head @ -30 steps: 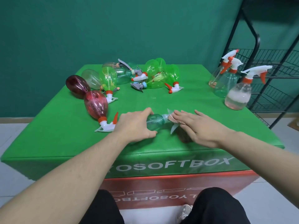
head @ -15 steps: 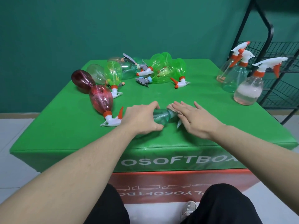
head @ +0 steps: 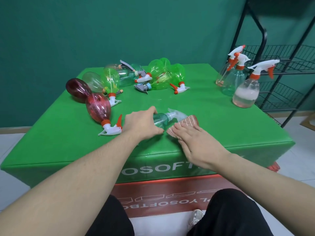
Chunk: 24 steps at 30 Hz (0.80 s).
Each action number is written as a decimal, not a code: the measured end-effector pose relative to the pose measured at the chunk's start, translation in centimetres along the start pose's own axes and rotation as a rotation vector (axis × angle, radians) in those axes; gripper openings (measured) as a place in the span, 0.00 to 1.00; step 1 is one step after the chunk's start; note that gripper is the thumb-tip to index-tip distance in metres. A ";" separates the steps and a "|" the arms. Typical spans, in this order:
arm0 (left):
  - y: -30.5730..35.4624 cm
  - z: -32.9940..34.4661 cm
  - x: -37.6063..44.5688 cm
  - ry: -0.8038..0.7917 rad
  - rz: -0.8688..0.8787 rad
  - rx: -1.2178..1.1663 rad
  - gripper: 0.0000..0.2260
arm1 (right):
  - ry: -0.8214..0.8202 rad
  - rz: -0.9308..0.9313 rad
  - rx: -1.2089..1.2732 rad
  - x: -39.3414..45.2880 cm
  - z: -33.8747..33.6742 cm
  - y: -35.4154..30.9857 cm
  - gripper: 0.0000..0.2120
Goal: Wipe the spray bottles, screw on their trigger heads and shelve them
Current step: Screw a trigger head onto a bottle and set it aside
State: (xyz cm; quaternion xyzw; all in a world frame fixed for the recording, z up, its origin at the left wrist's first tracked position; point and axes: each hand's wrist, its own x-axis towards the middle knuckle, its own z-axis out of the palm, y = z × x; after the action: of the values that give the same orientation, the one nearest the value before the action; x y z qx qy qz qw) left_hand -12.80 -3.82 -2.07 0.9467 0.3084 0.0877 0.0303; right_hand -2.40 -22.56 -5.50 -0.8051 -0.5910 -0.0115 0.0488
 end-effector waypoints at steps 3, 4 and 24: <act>0.3 0.0 -0.5 0.028 -0.019 0.024 0.28 | 0.057 -0.017 -0.114 0.0 -0.4 -0.3 0.27; 0.3 0.0 -0.7 0.043 -0.026 0.027 0.28 | 0.068 -0.018 -0.156 0.2 -0.7 -0.3 0.27; 0.4 1.4 -1.7 0.128 -0.039 0.049 0.27 | 0.019 -0.050 -0.151 3.2 -1.5 -0.7 0.17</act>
State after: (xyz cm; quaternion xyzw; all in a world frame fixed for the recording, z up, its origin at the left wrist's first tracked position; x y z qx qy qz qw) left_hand -13.64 -5.11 -3.61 0.9334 0.3302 0.1399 -0.0107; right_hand -2.05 -19.49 -3.74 -0.7912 -0.6080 -0.0652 -0.0068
